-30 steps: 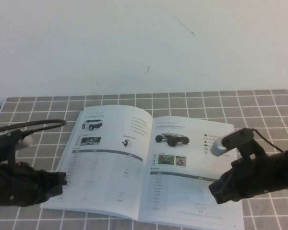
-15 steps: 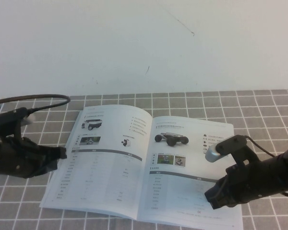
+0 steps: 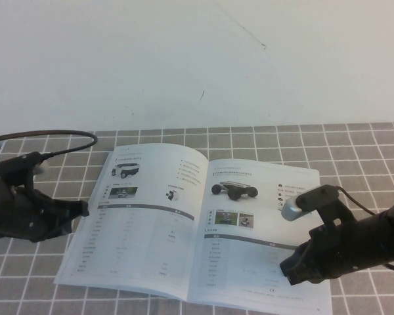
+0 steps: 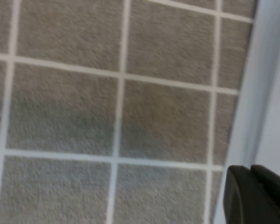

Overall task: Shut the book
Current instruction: 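Close the open booklet and leave it lying on the table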

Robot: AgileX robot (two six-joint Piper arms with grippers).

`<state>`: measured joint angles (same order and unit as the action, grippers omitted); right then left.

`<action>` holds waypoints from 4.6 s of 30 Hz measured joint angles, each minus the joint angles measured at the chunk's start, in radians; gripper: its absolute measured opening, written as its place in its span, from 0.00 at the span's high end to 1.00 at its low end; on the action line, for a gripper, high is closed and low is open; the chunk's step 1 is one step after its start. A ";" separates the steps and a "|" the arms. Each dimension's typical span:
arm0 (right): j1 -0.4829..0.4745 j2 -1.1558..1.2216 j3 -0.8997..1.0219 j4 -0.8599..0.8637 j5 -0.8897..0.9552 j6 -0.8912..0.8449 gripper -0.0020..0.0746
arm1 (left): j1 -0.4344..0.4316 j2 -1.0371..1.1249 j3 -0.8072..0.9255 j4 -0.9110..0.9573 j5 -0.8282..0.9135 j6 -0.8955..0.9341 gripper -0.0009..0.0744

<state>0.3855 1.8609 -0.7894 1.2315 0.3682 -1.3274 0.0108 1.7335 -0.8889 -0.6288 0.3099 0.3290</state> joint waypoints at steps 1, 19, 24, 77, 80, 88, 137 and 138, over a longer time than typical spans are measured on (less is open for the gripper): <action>0.000 0.000 0.000 0.000 0.000 0.002 0.98 | 0.002 0.010 -0.002 0.000 -0.015 -0.001 0.99; 0.000 0.000 0.000 0.000 0.002 0.026 0.98 | 0.002 0.074 -0.019 -0.016 0.001 0.002 0.99; 0.000 0.000 0.000 0.000 0.002 0.026 0.98 | 0.002 0.076 -0.021 -0.069 0.058 0.042 0.99; 0.002 -0.548 -0.102 -0.238 0.028 0.189 0.98 | -0.339 0.036 -0.169 -1.060 0.847 0.656 0.99; 0.002 -0.548 -0.113 -0.239 0.028 0.189 0.98 | -0.339 0.036 -0.192 -1.060 0.847 0.665 0.91; 0.002 -0.548 -0.119 -0.240 0.019 0.173 0.98 | -0.339 0.036 -0.207 -1.058 0.847 0.677 0.31; -0.031 -1.242 0.018 -1.406 0.475 1.128 0.98 | -0.379 -1.244 0.030 0.547 0.313 -0.165 0.99; -0.031 -1.288 0.044 -1.408 0.469 1.148 0.98 | -0.379 -1.288 0.086 0.547 0.274 -0.165 0.99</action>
<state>0.3541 0.5725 -0.7453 -0.1763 0.8369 -0.1797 -0.3683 0.4458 -0.8026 -0.0814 0.5844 0.1644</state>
